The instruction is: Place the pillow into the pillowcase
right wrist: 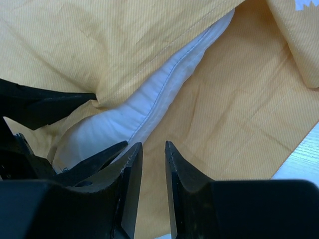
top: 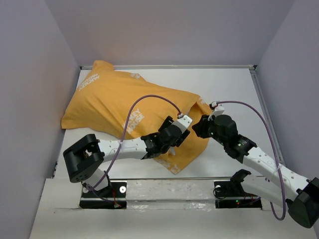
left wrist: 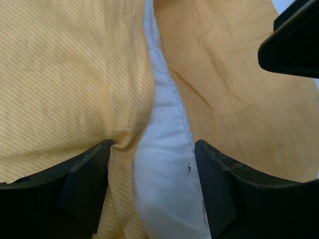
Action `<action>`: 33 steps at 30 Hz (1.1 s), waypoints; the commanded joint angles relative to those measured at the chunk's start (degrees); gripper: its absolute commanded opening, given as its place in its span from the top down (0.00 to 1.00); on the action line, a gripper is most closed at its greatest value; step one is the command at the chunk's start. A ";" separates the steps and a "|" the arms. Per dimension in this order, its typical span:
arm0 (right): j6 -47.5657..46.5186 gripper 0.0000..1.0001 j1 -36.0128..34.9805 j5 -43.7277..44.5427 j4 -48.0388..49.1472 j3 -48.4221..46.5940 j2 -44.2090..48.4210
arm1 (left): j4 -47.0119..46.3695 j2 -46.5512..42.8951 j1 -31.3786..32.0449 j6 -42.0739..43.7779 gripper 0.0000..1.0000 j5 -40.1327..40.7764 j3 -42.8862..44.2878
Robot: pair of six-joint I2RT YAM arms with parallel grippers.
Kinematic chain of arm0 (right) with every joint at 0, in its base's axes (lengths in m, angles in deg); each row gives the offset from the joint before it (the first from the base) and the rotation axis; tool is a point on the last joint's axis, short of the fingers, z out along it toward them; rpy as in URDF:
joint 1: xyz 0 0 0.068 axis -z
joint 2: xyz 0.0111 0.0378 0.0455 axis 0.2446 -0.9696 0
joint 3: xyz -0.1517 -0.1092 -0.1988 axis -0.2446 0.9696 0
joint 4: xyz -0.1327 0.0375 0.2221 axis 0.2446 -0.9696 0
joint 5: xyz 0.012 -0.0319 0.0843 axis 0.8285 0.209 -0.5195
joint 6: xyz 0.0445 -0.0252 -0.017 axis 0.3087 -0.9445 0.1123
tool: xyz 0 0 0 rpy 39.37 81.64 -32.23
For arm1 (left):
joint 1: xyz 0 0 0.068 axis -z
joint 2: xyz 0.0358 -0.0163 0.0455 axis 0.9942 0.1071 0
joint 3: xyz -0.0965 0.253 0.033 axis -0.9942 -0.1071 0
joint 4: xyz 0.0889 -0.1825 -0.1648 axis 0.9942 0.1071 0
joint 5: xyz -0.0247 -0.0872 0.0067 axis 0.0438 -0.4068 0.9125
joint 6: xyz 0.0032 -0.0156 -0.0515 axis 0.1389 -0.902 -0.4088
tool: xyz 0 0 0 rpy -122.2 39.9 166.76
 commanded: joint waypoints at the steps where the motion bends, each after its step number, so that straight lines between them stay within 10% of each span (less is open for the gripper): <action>1: -0.20 0.69 0.30 0.04 0.90 -1.13 0.78 | -0.29 3.23 -0.48 1.37 0.30 6.75 1.80; 3: -0.12 0.69 0.30 0.04 0.99 -1.22 0.95 | -0.12 4.82 -0.57 1.64 0.40 7.47 2.41; 5: -0.20 0.69 0.30 0.30 0.99 -1.22 1.21 | -1.68 6.32 -0.48 1.46 0.87 8.70 1.55; 7: -0.20 0.70 0.30 0.22 1.08 -1.04 1.39 | -3.97 6.14 -0.48 1.37 0.97 9.93 0.05; 20: 3.04 0.68 0.30 -8.13 16.80 0.63 -14.75 | -15.32 -23.63 -7.24 -9.25 0.98 -8.05 -8.30; 33: 15.69 0.52 -7.17 2.41 50.60 2.83 -40.76 | -25.41 -24.97 -12.69 -19.62 0.99 -17.92 -16.12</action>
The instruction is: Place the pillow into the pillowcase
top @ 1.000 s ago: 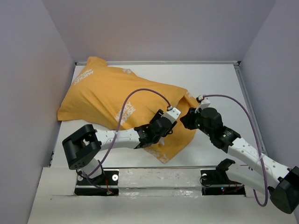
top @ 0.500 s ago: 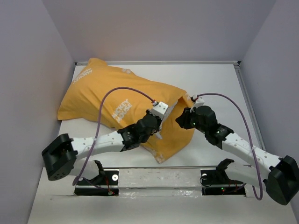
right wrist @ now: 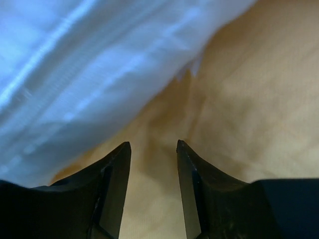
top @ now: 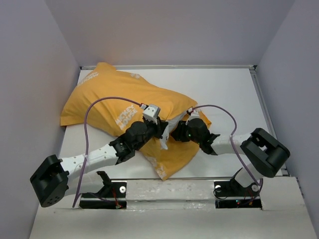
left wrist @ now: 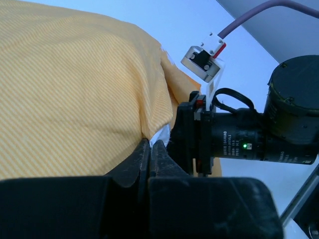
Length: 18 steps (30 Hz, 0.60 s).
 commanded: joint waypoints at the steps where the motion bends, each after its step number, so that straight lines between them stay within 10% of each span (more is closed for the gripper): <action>1: 6.02 0.51 -2.97 8.41 19.76 -0.28 -6.54 | -12.75 -0.88 -1.00 -4.99 0.99 -2.25 -1.83; 13: 4.80 0.49 -6.57 19.94 22.07 -8.89 -21.14 | -14.78 -2.46 -1.53 -5.96 0.99 -2.52 -4.03; 18: 1.63 0.76 -8.51 24.86 11.09 -14.25 -22.20 | -15.83 -4.05 -1.71 -6.14 0.99 -2.52 -5.09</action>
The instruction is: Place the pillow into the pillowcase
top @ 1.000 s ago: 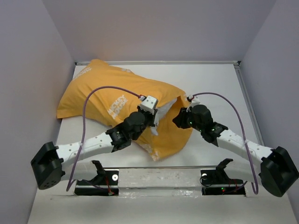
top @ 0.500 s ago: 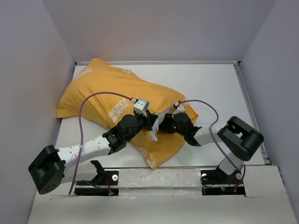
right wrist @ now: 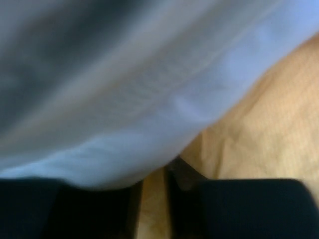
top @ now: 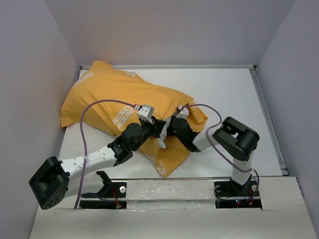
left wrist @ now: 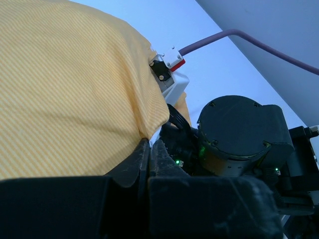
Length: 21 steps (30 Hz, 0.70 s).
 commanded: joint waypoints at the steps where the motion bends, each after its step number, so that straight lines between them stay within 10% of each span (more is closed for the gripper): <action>1: -3.61 0.81 -1.74 7.82 -8.74 -4.22 -0.43 | -8.55 -3.81 0.19 -1.26 0.99 -0.62 -0.32; 11: -6.95 1.00 -1.74 12.49 -16.85 0.17 7.21 | -11.45 -5.13 -0.68 -2.13 0.99 -0.79 -2.87; 15: -7.75 0.53 -2.78 8.18 -16.68 -2.37 7.31 | -13.65 -4.60 -0.77 -3.81 0.99 -2.64 -3.31; 21: -7.40 0.56 -3.58 9.49 -21.93 -11.42 -0.58 | -16.11 -3.28 -0.68 -5.65 0.99 -5.10 -3.49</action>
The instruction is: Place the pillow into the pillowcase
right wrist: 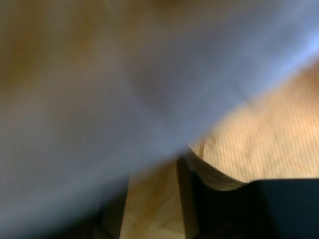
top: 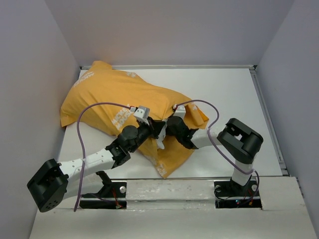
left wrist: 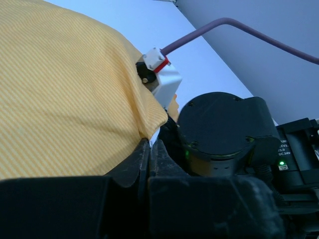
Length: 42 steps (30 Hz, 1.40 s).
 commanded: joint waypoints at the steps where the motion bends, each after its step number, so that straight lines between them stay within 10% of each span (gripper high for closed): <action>1: -0.40 0.59 -0.94 1.67 -3.26 -6.78 -5.74 | -11.13 -1.20 0.08 -2.88 0.99 -3.33 0.21; 6: 0.56 1.00 -0.94 4.40 -3.87 -5.28 -7.94 | -11.39 -2.00 0.08 -2.35 0.99 -3.07 -0.67; 14: -1.63 1.00 -0.94 6.25 -4.58 0.42 2.50 | -10.52 -2.18 -0.89 -0.07 0.99 -0.79 -1.20; 33: -3.21 1.00 -0.94 -15.63 -34.26 16.18 64.26 | -13.41 12.66 -6.07 8.98 0.99 5.11 2.75; 38: -4.53 1.00 -0.94 -12.30 -34.91 11.77 60.56 | -16.40 11.91 -5.98 5.83 0.99 3.00 -0.23; 42: -5.23 0.52 -0.94 -9.76 -26.75 8.87 42.45 | -15.18 8.03 -5.98 4.42 0.99 1.07 0.03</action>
